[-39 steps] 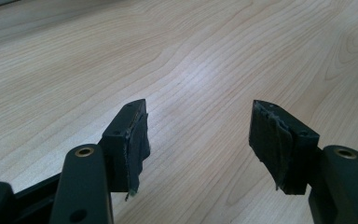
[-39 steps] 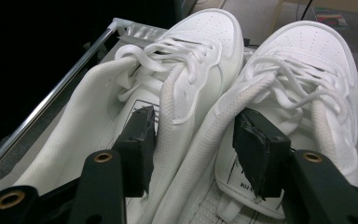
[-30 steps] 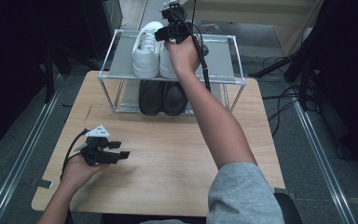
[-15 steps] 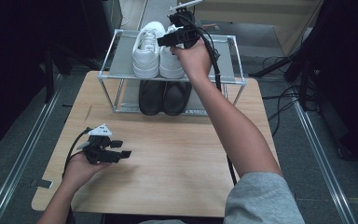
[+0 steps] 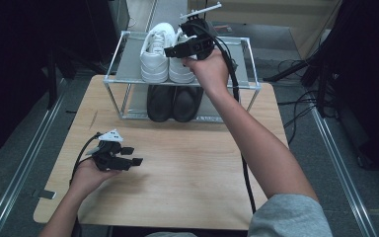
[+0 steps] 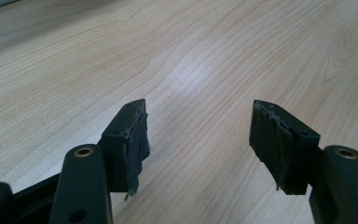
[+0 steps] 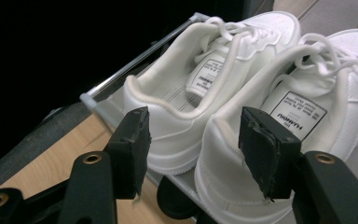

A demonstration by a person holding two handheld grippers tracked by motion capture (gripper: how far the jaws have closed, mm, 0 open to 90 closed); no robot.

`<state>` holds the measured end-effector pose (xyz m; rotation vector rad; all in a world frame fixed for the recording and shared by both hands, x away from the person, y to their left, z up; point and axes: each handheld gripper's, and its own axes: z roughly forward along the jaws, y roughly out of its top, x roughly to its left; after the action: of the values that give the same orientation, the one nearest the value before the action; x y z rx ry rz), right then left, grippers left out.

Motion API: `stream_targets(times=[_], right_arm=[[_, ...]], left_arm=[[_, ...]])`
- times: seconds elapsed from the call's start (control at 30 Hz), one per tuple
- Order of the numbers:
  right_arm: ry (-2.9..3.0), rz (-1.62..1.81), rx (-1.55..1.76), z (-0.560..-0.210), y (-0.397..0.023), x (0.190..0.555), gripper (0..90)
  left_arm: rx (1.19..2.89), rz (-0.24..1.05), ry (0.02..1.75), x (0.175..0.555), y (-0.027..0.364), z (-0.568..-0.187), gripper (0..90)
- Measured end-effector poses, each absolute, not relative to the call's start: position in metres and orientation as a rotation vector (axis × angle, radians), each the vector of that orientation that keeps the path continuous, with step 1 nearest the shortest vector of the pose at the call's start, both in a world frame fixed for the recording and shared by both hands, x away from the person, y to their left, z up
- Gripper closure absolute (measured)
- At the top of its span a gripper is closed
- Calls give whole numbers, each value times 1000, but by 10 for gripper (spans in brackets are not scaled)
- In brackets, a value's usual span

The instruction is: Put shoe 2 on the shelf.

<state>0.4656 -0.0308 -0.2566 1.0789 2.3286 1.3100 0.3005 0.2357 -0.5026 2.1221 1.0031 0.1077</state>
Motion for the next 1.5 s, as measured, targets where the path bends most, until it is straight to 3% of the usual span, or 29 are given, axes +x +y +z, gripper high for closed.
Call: stream_targets(times=[0.6, 0.77, 1.5], right_arm=[[2402, 1378, 992, -287, -70, 434, 422], [2422, 1374, 955, -305, -84, 425, 450], [2485, 1446, 940, -377, -118, 379, 425]], left_arm=[[2131, 93, 991, 309, 232, -502, 373], [2131, 102, 988, 311, 231, -503, 372], [2147, 108, 992, 316, 227, -505, 371]])
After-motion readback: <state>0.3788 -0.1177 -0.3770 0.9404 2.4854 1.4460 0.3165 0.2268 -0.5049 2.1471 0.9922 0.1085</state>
